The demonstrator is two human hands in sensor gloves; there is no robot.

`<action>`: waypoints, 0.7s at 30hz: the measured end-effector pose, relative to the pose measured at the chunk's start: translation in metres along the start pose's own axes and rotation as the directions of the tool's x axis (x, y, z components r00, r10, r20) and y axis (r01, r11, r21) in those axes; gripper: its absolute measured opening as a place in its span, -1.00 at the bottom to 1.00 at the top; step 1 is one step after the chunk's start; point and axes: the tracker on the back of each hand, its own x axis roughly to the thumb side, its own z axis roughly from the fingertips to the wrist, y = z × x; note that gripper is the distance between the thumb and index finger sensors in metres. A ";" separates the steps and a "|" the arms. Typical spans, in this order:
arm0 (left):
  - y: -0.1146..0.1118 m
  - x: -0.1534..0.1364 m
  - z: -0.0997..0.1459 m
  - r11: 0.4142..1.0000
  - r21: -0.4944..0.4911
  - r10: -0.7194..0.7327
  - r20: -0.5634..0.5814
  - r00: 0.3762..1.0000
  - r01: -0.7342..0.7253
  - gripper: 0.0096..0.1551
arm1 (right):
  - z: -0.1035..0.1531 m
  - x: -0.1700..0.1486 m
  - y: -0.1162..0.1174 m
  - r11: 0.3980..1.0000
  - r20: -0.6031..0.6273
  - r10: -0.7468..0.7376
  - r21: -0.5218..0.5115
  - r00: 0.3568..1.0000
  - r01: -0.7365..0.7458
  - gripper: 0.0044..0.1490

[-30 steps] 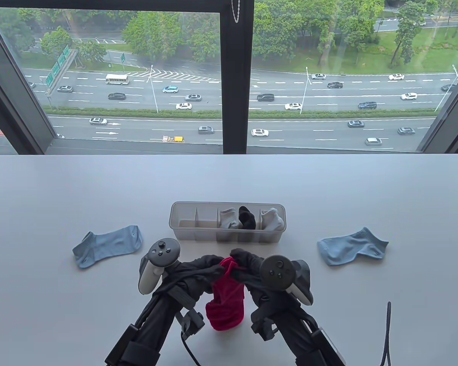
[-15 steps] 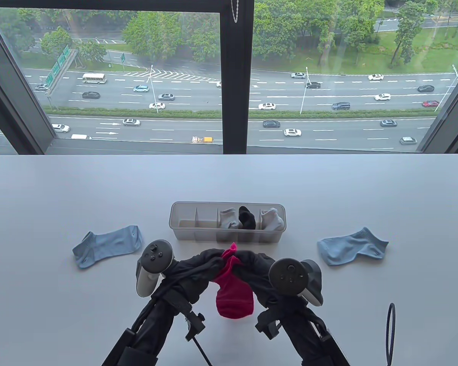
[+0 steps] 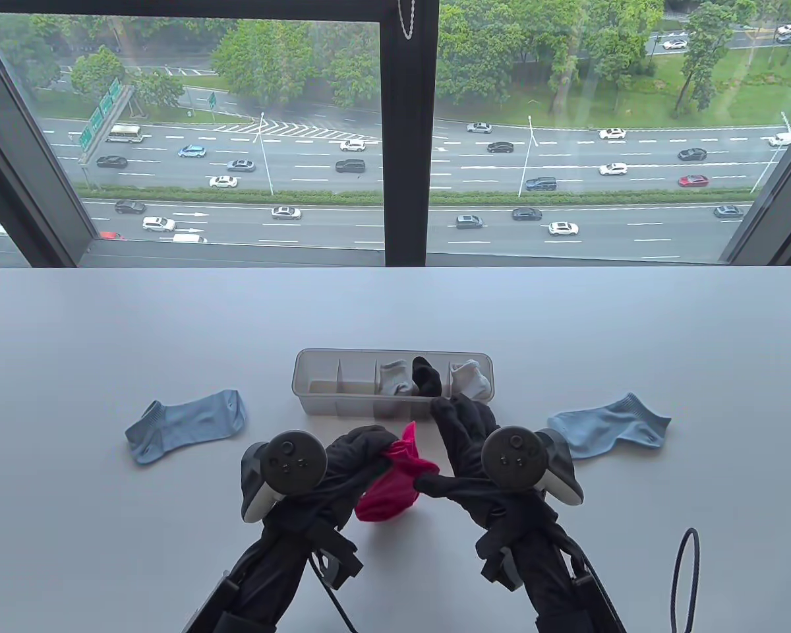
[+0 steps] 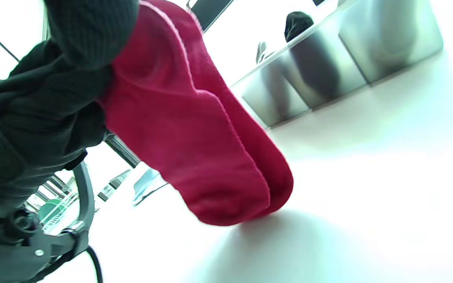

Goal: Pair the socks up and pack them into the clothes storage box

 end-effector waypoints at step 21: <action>0.010 0.002 0.000 0.985 -0.018 0.172 0.050 0.984 -0.172 -0.53 | 0.004 0.012 -0.001 0.955 0.032 -0.063 -0.288 0.997 0.070 -0.47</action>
